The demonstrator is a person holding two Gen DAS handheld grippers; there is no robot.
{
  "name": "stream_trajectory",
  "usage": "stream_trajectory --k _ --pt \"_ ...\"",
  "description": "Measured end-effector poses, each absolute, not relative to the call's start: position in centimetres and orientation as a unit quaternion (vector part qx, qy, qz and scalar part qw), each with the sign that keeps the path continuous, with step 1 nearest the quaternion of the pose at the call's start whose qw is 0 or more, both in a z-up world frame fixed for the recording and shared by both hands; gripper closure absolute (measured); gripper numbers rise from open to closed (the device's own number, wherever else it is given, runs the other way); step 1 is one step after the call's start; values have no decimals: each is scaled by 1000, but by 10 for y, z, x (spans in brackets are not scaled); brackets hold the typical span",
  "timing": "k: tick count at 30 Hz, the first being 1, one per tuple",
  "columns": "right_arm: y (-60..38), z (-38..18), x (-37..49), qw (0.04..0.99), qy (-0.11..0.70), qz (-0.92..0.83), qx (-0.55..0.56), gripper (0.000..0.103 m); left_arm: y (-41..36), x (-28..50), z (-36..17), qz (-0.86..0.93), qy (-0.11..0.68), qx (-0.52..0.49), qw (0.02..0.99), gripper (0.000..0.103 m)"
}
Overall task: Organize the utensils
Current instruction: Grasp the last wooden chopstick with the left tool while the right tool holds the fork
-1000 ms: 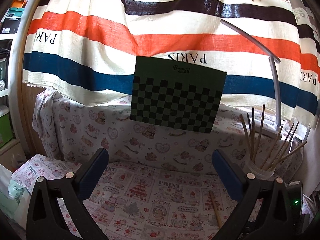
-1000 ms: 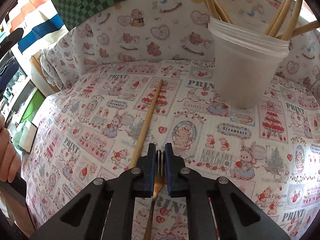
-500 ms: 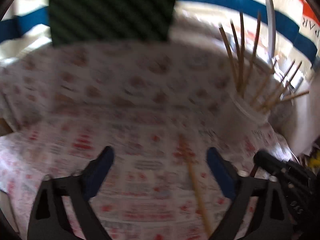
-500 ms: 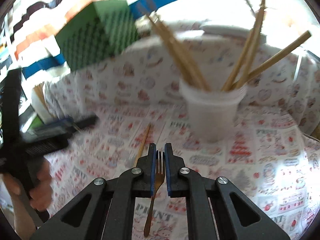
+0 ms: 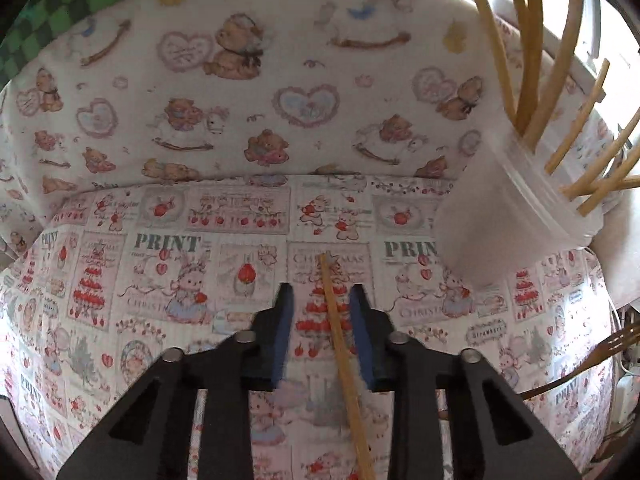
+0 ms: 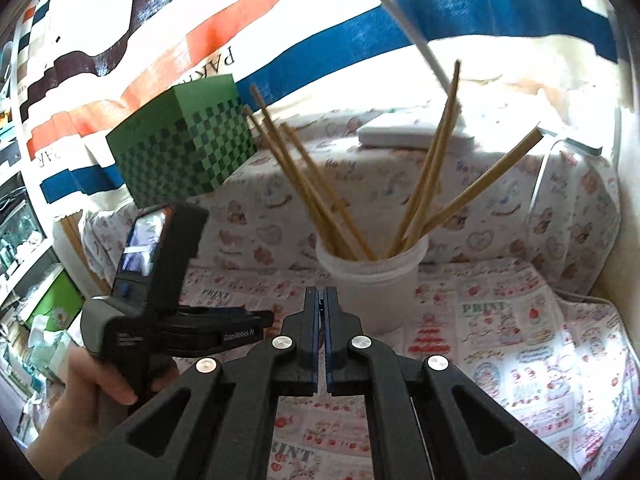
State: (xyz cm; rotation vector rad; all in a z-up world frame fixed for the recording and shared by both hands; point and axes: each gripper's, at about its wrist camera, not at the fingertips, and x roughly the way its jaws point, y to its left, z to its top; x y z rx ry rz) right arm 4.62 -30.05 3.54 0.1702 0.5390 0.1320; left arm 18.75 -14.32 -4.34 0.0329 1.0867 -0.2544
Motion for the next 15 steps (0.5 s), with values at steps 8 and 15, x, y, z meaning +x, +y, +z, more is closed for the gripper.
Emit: stream_trajectory --k 8,15 --pt "-306 42 40 965 246 40 76 100 -148 187 -48 -131 505 31 853 103" --pt "-306 43 39 968 239 34 72 100 -131 147 23 -139 418 38 897 103"
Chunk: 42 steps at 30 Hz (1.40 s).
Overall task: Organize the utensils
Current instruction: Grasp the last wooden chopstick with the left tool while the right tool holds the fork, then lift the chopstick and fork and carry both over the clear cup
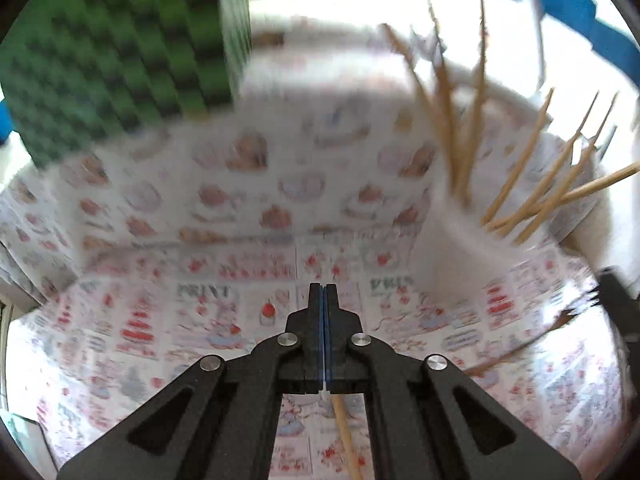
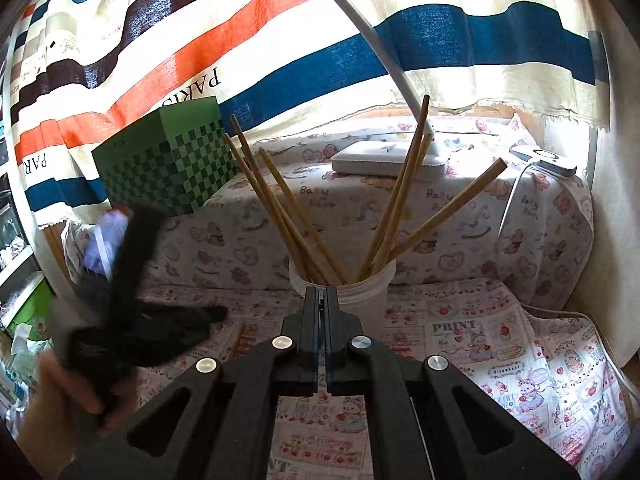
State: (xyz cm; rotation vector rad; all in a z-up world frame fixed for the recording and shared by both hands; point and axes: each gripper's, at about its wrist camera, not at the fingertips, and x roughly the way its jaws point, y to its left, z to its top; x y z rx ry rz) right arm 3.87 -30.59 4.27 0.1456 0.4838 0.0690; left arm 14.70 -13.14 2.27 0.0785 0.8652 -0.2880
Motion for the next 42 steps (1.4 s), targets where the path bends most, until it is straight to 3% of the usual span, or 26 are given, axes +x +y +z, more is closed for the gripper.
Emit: stream_trajectory --k 6,8,9,10,14,18,28,42 --pt "-307 44 37 968 235 38 80 100 -130 141 46 -151 423 24 893 101" --pt "-308 43 38 967 238 37 81 100 -136 154 33 -152 451 30 879 86" --pt "-308 42 39 967 240 35 82 100 -140 160 24 -145 464 36 873 69" --pt "-308 41 40 966 242 34 81 100 -144 159 15 -142 474 39 868 63" --pt "-310 39 43 966 245 29 80 100 -150 178 -22 -127 521 38 843 64" --pt "-313 39 43 965 246 30 85 100 -150 191 -46 -117 554 34 824 91" --pt "-313 42 41 966 242 29 87 100 -163 183 -47 -119 559 52 819 99" --pt "-328 82 4 981 166 28 95 100 -145 92 129 -166 363 52 915 99"
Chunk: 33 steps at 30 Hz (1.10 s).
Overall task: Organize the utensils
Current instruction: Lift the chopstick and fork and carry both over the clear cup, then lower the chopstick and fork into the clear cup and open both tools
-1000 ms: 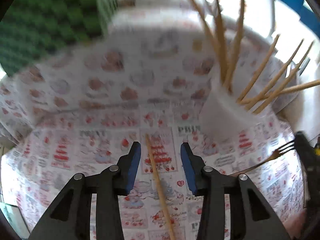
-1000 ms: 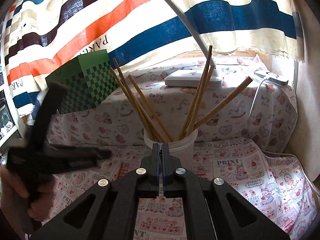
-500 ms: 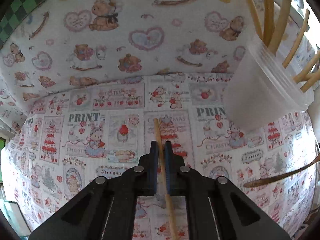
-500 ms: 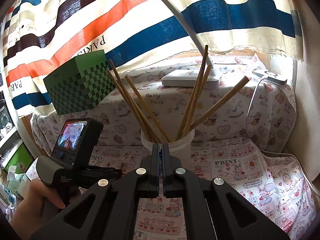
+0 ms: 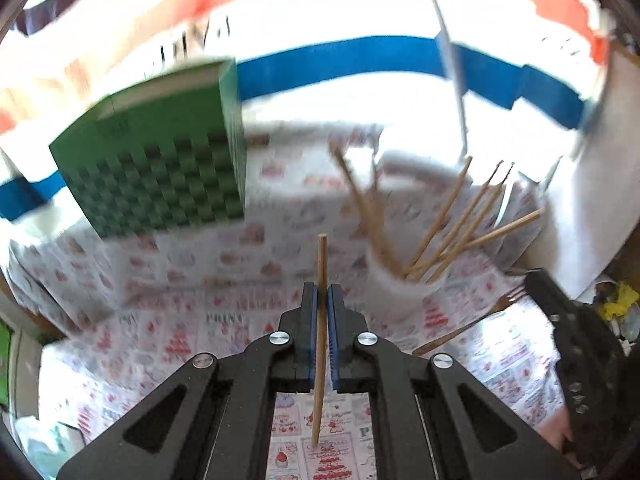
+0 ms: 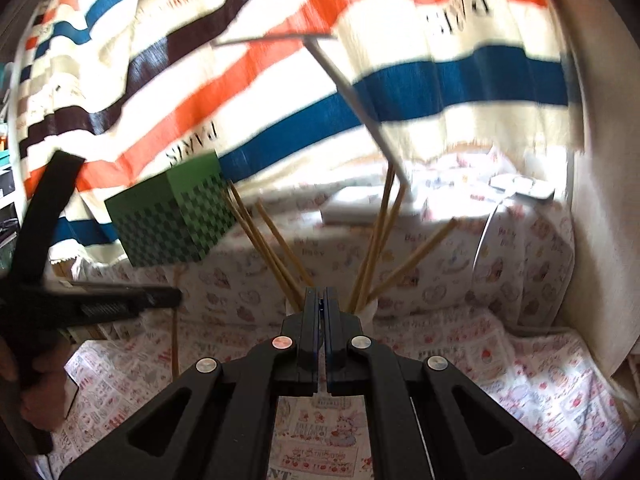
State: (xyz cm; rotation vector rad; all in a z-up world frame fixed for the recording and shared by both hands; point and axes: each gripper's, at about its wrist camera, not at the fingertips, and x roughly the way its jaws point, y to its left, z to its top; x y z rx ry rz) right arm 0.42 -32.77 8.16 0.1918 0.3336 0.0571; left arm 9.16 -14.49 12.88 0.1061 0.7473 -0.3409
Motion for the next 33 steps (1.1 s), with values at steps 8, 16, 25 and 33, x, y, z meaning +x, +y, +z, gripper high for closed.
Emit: stream_trajectory --k 8,16,25,33 --pt "-331 108 0 987 139 12 82 100 -155 64 172 -203 281 43 937 99" --pt "-343 129 14 989 126 -15 72 100 -174 72 202 -222 239 24 945 99" --pt "-345 112 57 987 135 -50 67 100 -194 86 220 -237 191 16 952 99" --pt "-340 92 78 983 170 -31 59 100 -209 118 187 -230 225 13 947 99"
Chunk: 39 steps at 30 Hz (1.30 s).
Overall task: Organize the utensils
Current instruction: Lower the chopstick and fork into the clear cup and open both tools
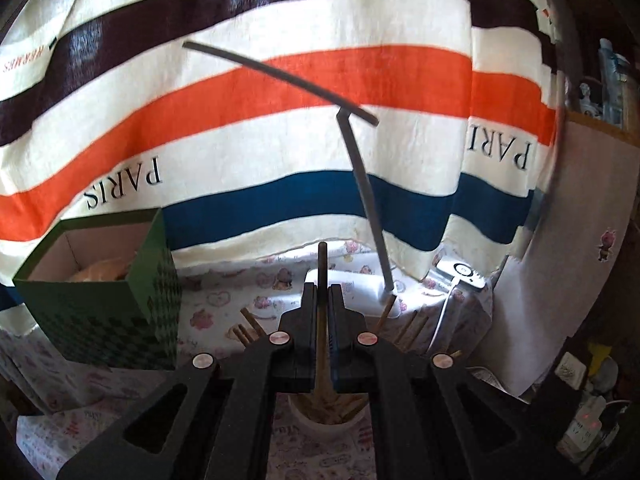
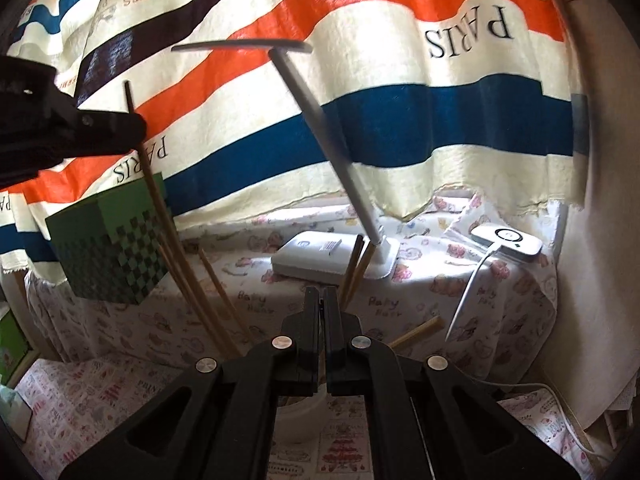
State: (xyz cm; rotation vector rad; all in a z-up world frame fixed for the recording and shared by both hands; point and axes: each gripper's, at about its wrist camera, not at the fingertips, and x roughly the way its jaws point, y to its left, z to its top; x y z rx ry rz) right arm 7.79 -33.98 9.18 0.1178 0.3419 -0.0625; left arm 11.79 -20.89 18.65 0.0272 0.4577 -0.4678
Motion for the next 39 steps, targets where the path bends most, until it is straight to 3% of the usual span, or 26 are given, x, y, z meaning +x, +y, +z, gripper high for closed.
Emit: stream_trajectory --k 20,29,32,37,39 --pt "-359 58 109 957 258 37 128 100 -208 165 122 -238 299 -21 924 99" --pt "-351 59 105 959 256 41 112 100 -198 144 127 -239 236 -15 942 97" --pt "-351 59 100 959 253 42 119 99 -188 131 131 -229 208 -8 951 89" --pt "-343 64 85 967 236 29 92 98 -164 112 136 -194 167 0 967 67" --pt "-341 66 78 968 230 30 93 92 -151 103 138 -188 153 -6 970 59"
